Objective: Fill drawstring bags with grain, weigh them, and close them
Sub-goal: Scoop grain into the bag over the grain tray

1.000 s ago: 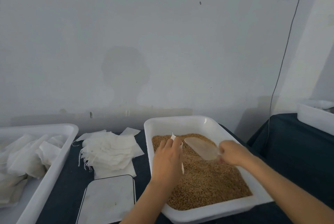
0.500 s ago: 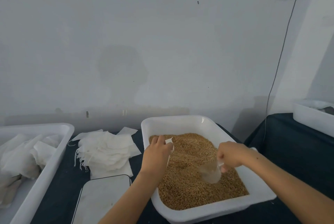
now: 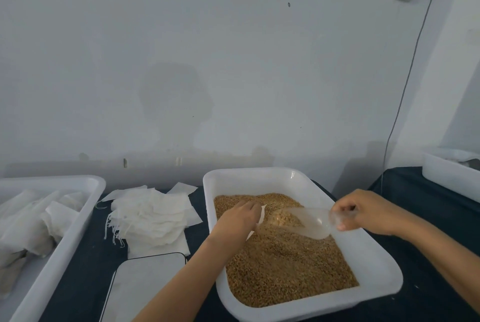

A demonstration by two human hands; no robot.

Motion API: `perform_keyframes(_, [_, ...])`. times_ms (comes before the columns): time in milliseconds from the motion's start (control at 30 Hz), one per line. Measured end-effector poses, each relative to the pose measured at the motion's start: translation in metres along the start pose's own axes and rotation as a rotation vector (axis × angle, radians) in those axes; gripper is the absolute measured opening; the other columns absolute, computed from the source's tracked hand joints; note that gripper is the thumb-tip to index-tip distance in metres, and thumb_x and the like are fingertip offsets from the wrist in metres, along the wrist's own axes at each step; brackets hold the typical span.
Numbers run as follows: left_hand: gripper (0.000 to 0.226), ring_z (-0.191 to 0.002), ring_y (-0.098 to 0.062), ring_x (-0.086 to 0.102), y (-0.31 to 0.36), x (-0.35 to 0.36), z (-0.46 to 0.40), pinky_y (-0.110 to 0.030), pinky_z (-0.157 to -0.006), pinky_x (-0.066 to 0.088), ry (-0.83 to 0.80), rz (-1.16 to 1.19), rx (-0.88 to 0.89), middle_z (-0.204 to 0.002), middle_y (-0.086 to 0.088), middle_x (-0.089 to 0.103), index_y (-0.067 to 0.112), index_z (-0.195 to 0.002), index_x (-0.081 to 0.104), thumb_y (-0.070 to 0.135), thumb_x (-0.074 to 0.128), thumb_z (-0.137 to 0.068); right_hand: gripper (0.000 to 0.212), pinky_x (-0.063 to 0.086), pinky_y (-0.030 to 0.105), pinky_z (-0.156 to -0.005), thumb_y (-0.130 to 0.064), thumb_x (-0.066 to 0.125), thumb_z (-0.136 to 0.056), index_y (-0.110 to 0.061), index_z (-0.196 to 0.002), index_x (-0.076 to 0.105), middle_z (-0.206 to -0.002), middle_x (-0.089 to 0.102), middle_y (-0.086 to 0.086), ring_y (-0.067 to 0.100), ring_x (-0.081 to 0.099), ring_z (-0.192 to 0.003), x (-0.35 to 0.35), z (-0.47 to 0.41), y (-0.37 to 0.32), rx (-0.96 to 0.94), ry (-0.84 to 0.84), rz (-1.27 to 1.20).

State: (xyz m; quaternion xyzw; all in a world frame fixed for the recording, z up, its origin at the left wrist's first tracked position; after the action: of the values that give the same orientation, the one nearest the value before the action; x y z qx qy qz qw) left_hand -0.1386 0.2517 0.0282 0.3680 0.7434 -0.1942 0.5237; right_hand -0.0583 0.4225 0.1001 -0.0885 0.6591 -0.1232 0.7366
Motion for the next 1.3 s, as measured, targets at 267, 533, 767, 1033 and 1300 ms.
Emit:
perform_keyframes(267, [0.005, -0.095, -0.013, 0.05, 0.003, -0.007, 0.001, -0.016, -0.071, 0.029, 0.071, 0.062, 0.055, -0.102, 0.001, 0.057, 0.012, -0.095, 0.058, 0.013, 0.06, -0.09, 0.022, 0.046, 0.034, -0.096, -0.02, 0.071, -0.082, -0.021, -0.104, 0.071, -0.106, 0.068, -0.007, 0.012, 0.061, -0.104, -0.012, -0.014, -0.02, 0.043, 0.003, 0.113])
perform_keyframes(533, [0.014, -0.1, -0.013, 0.05, 0.0, -0.007, -0.002, -0.014, -0.074, 0.026, 0.076, 0.109, 0.022, -0.106, 0.0, 0.058, 0.011, -0.097, 0.062, 0.021, 0.062, -0.087, 0.029, 0.036, 0.019, -0.061, -0.027, 0.069, -0.084, -0.021, -0.112, 0.066, -0.104, 0.065, -0.007, 0.012, 0.058, -0.092, -0.017, -0.031, -0.047, 0.08, 0.017, 0.375])
perform_keyframes(767, [0.016, -0.1, -0.014, 0.05, 0.001, -0.007, -0.003, -0.016, -0.077, 0.03, 0.064, 0.103, 0.022, -0.104, -0.001, 0.059, 0.009, -0.096, 0.062, 0.023, 0.062, -0.087, 0.028, 0.042, 0.024, -0.067, -0.014, 0.066, -0.085, -0.013, -0.113, 0.065, -0.106, 0.067, 0.001, 0.017, 0.063, -0.088, -0.025, -0.041, -0.084, 0.034, 0.069, 0.66])
perform_keyframes(1033, [0.014, -0.102, -0.014, 0.048, -0.004, -0.008, 0.001, -0.02, -0.081, 0.035, 0.082, 0.075, -0.03, -0.109, -0.002, 0.056, 0.011, -0.101, 0.056, 0.018, 0.06, -0.09, 0.023, 0.034, 0.022, -0.058, -0.011, 0.058, -0.087, -0.012, -0.109, 0.064, -0.104, 0.066, 0.003, 0.017, 0.063, -0.086, -0.027, -0.041, -0.084, 0.034, 0.124, 0.719])
perform_keyframes(1300, [0.025, -0.074, -0.006, 0.042, -0.02, -0.027, 0.008, -0.01, -0.063, 0.041, 0.227, 0.314, -0.17, -0.083, 0.007, 0.04, 0.018, -0.09, 0.034, -0.004, 0.048, -0.091, 0.02, 0.039, 0.018, -0.055, -0.012, 0.042, -0.096, -0.005, -0.11, 0.053, -0.094, 0.053, 0.003, 0.014, 0.053, -0.077, 0.036, -0.044, -0.004, 0.257, -0.044, 0.368])
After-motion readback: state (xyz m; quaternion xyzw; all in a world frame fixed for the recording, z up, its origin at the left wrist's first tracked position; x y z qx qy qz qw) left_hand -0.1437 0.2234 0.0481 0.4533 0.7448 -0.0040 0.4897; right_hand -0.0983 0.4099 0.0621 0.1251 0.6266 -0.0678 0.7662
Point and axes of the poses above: each hand's wrist, its own z-axis away from the middle knuckle, its own x-axis out of the palm, y = z × x, the point moved 9 cm from there along -z, towards the middle knuckle
